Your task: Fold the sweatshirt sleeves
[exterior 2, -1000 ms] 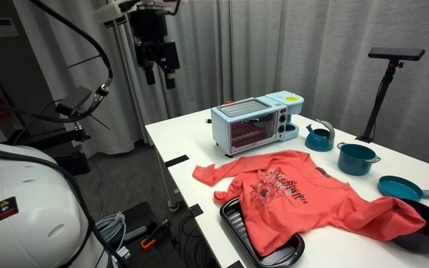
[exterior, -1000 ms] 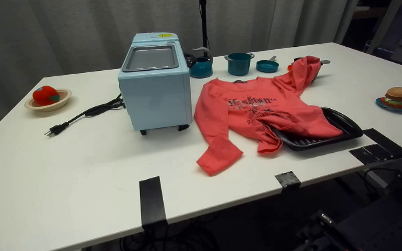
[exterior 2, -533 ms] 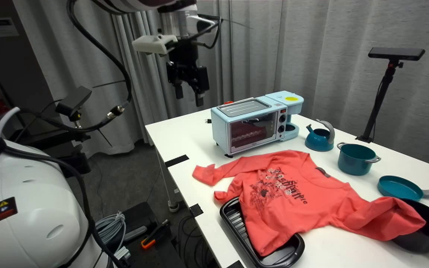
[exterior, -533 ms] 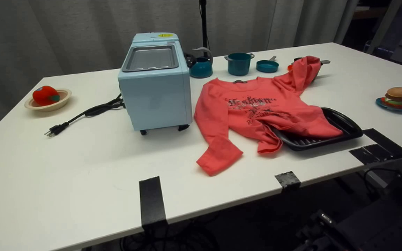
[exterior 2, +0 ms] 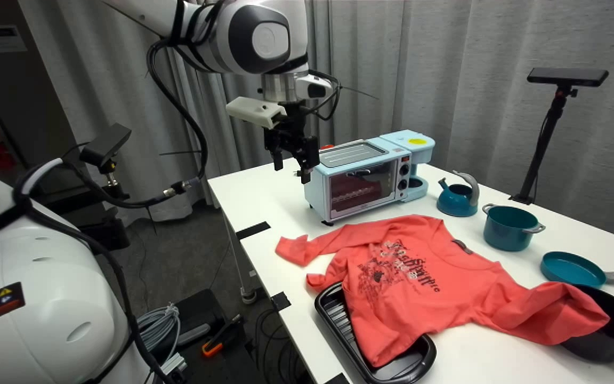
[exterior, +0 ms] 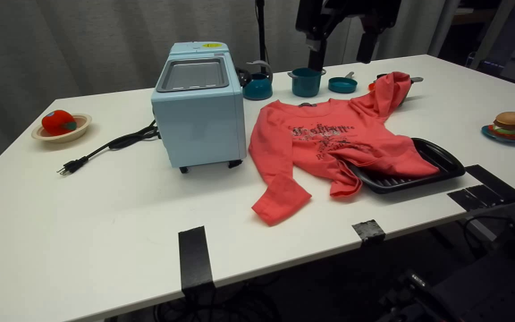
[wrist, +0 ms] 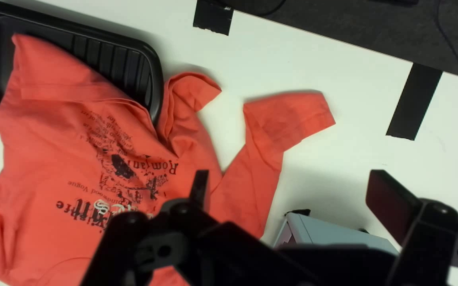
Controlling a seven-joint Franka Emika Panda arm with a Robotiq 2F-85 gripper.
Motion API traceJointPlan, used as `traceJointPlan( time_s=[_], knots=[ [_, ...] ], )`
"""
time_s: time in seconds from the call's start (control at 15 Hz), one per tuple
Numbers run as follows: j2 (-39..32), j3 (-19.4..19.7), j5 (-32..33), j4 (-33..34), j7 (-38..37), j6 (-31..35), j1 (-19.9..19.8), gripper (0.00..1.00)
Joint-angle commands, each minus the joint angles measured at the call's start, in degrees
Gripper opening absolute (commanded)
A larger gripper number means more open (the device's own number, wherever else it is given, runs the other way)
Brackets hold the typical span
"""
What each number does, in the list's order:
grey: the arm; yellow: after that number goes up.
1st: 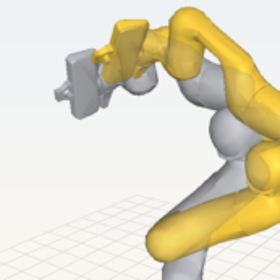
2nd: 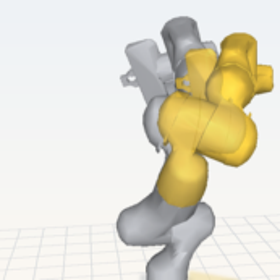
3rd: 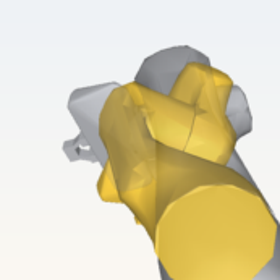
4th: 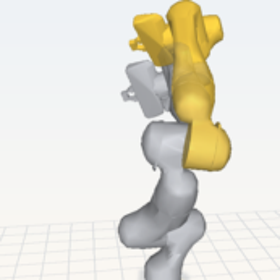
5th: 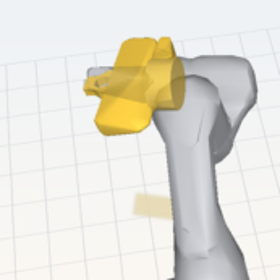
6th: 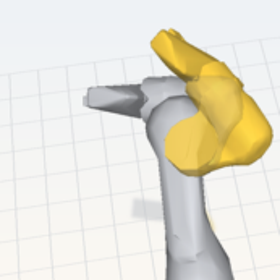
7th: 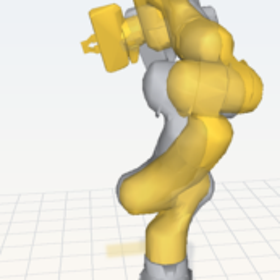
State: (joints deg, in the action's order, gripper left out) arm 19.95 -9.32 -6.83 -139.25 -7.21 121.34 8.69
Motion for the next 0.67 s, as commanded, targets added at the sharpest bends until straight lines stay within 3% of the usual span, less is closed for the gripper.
traceJointPlan(
  time_s=[0.0,0.33,0.6],
  knots=[
    [-0.8,0.0,0.0,0.1,0.0,0.4,0.0,1.00],
    [-1.5,0.0,0.0,0.2,0.0,0.8,0.0,1.00],
    [-4.7,-0.4,1.4,-0.3,-1.7,5.9,-0.8,1.00]
  ],
)
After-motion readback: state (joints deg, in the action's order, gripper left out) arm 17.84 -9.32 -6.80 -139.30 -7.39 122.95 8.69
